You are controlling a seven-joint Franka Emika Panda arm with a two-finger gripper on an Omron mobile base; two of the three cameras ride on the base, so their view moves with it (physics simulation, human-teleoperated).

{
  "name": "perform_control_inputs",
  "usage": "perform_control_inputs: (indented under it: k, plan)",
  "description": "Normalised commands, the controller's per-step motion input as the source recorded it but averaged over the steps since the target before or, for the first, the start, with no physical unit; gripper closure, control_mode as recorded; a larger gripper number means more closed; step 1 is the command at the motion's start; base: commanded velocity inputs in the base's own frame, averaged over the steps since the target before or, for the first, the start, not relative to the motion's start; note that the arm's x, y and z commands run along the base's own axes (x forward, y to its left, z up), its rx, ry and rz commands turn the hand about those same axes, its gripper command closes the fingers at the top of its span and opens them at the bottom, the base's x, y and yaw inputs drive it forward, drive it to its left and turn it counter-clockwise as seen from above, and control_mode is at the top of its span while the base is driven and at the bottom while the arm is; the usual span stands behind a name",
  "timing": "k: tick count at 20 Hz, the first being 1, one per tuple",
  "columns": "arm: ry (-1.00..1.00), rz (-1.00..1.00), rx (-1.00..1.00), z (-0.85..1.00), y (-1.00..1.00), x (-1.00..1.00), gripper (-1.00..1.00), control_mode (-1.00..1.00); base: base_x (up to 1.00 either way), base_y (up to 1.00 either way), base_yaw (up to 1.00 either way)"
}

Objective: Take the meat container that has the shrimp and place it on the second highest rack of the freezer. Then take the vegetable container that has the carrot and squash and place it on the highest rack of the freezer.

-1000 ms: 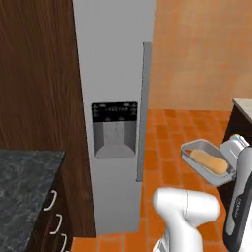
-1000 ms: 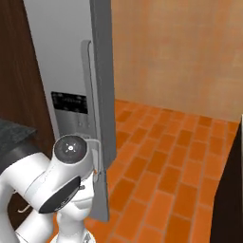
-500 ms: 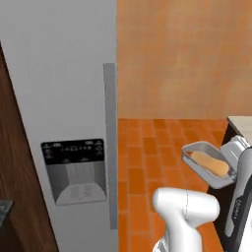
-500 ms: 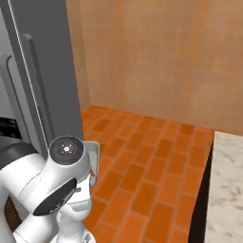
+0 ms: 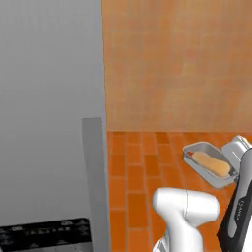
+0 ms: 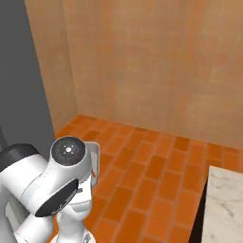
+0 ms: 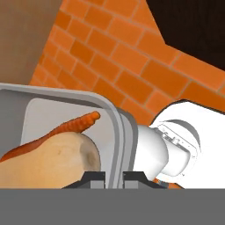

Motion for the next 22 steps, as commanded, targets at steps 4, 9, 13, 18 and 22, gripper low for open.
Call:
perform_control_inputs:
  k: [4,9,13,18,22]
  plan:
    - [0.00,0.00,0.00,0.00,0.00,0.00,1.00,1.00,1.00,-0.02,0.00]
    - [0.00,0.00,0.00,0.00,0.00,0.00,1.00,1.00,0.59,-0.43,0.26]
    - [0.00,0.00,0.00,0.00,0.00,0.00,1.00,1.00,-0.36,-0.42,0.79]
    - [0.00,0.00,0.00,0.00,0.00,0.00,1.00,1.00,-0.44,-0.32,0.85]
    - [0.00,0.00,0.00,0.00,0.00,0.00,1.00,1.00,-0.04,-0.49,0.78]
